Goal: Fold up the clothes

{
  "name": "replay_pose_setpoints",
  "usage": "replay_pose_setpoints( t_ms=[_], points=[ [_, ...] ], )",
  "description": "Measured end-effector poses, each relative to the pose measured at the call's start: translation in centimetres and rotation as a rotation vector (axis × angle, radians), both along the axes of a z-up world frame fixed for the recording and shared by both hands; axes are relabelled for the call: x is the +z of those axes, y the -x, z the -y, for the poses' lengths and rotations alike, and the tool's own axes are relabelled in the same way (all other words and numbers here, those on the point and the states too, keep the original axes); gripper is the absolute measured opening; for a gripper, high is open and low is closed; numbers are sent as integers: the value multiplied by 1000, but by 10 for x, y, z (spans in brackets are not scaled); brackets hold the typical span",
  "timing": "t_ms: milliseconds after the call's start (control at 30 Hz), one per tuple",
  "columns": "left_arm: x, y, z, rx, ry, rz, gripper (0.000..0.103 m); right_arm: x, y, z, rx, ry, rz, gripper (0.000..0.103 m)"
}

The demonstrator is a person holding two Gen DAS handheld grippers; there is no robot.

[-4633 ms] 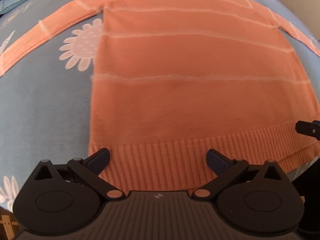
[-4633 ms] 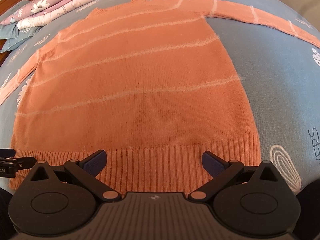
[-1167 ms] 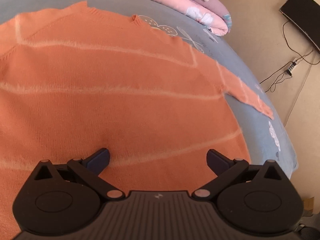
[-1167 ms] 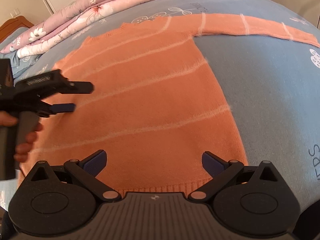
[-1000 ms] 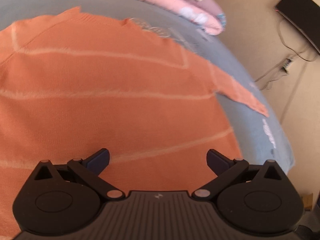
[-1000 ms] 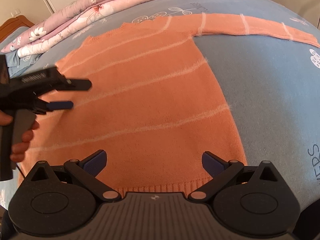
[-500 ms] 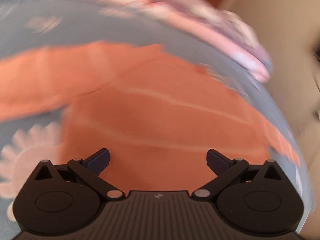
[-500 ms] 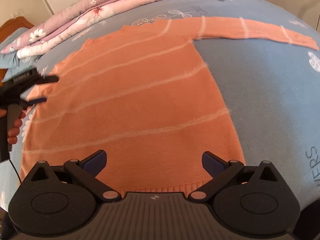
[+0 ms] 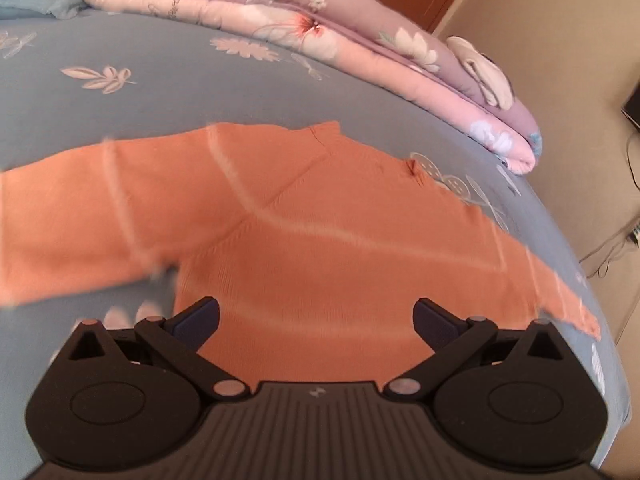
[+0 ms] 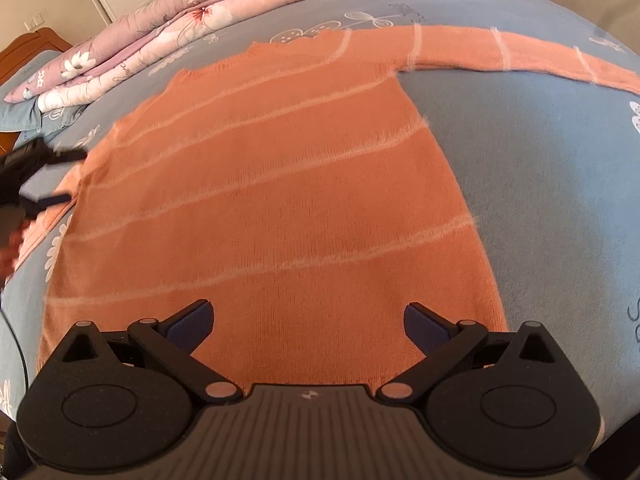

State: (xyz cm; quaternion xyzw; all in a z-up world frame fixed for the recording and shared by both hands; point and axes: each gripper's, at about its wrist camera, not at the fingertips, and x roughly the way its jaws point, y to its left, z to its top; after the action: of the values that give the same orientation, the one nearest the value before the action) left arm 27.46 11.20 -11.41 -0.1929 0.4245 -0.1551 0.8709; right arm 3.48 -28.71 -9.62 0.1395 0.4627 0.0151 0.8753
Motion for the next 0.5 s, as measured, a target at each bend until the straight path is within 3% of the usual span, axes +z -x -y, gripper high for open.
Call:
replay_pose_setpoints(
  t_ms=[33,133,300,367,500],
  points=[
    [-5,-10,-1,2,5,-28,102,1,0,0,0,2,2,103],
    [-21,-21,-1,8,-90,-86,102,5,1,0,0,7,9,103],
    [-10,11,-2,-46,-154,-87,102,7,7,5,-5,3,8,103],
    [0,32,-3,-44,-145,-105,102,6,8,6,-9,6,2,103],
    [9,81,6,-112,-37,-85,102,11,11,6,-9,-15,25,103]
  ],
)
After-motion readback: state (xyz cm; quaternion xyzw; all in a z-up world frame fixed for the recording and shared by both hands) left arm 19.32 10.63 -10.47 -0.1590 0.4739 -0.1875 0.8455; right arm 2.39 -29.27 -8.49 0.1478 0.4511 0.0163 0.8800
